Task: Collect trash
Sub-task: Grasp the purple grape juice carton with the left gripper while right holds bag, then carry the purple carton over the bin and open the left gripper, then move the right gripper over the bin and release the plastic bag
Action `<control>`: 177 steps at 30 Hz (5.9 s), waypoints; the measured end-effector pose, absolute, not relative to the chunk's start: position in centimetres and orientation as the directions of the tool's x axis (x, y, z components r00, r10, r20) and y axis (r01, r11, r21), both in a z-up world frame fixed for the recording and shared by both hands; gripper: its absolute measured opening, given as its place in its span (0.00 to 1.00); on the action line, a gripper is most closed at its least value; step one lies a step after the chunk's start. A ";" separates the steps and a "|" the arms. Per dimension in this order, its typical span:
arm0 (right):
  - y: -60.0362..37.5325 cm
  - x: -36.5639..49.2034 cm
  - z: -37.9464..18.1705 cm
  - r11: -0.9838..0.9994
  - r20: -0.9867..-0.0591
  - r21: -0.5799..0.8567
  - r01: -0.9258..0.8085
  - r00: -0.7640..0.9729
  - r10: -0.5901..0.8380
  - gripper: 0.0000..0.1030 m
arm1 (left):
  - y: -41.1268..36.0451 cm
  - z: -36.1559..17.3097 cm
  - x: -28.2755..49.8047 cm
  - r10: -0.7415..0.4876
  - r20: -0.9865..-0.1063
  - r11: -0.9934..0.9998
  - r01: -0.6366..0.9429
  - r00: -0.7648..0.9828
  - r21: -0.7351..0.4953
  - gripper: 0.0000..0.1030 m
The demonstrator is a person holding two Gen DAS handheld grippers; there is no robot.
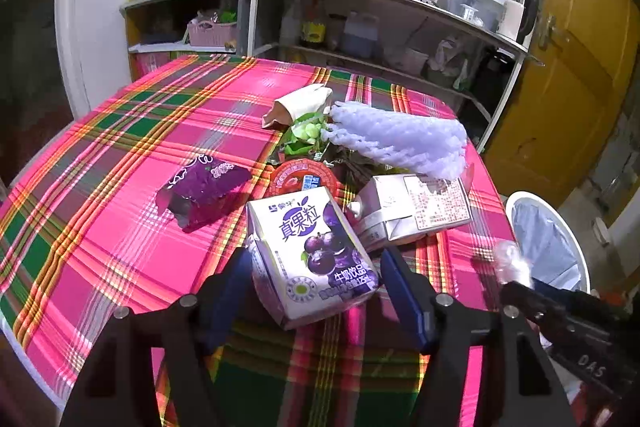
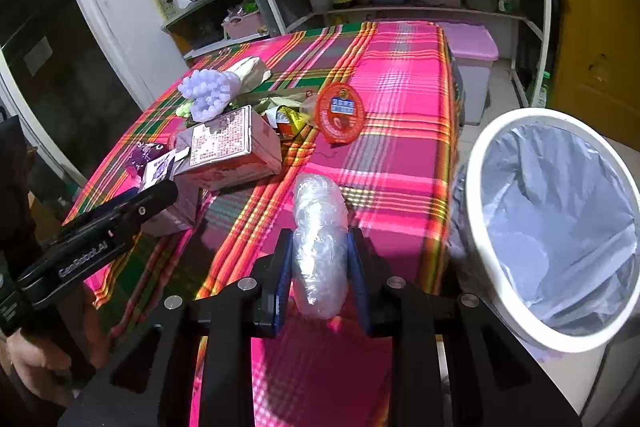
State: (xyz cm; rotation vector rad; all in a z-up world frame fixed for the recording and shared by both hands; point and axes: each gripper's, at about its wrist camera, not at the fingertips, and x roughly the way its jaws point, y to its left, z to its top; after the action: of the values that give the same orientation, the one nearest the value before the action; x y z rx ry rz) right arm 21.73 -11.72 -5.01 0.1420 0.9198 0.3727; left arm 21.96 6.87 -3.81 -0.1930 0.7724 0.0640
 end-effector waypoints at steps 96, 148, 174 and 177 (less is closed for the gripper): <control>-20.7 16.6 -3.4 0.945 -0.702 0.301 -0.131 0.640 0.313 0.27 | 5.8 -3.8 17.4 0.047 -0.716 0.990 -0.126 0.696 -0.057 0.60; -31.0 19.6 -7.0 0.955 -0.759 0.287 0.077 0.626 0.178 0.53 | -15.4 -5.4 28.8 -0.490 -0.713 0.857 0.426 0.501 -0.290 0.55; -20.0 14.8 0.4 0.952 -0.619 0.224 -0.211 0.724 0.306 0.53 | -1.6 0.9 17.0 -0.286 -0.583 0.958 0.219 0.760 -0.184 0.50; -18.7 15.1 0.0 0.946 -0.632 0.226 -0.234 0.704 0.325 0.53 | -0.3 0.8 16.5 -0.255 -0.583 0.967 0.186 0.771 -0.177 0.49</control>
State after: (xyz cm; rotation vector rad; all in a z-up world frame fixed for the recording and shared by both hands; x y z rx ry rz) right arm 15.07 -18.70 -0.03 0.1324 0.7268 0.3114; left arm 16.48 -0.31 0.79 -0.1111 0.6476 -0.2396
